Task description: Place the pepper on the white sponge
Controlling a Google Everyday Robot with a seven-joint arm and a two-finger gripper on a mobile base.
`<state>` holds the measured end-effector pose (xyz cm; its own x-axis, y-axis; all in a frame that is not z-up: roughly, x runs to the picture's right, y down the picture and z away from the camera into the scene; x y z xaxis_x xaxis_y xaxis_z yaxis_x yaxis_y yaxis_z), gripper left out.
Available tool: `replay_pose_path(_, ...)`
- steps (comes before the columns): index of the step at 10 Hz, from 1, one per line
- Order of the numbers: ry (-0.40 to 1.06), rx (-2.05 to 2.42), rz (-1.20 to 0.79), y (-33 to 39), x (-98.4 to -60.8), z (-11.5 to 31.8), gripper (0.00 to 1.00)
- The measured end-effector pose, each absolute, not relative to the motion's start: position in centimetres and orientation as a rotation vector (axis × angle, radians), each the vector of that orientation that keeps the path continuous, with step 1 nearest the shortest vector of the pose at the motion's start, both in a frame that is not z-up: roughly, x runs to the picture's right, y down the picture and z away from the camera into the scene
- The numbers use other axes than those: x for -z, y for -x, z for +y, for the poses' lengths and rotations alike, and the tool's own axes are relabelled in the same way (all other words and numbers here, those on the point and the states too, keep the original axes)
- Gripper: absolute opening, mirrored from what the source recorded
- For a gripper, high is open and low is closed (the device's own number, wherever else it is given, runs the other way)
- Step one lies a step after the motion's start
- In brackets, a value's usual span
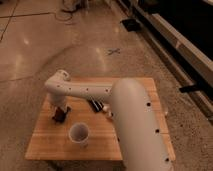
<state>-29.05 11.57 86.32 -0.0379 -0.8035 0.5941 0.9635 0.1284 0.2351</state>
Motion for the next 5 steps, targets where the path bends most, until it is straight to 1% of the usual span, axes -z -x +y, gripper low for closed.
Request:
replay_pose_path(3,0.269,1.446,-0.692,29.3,-86.2,11.1,0.80)
replay_pose_path(5,0.232,1.426,-0.695,29.5,-85.6,9.7,0.80)
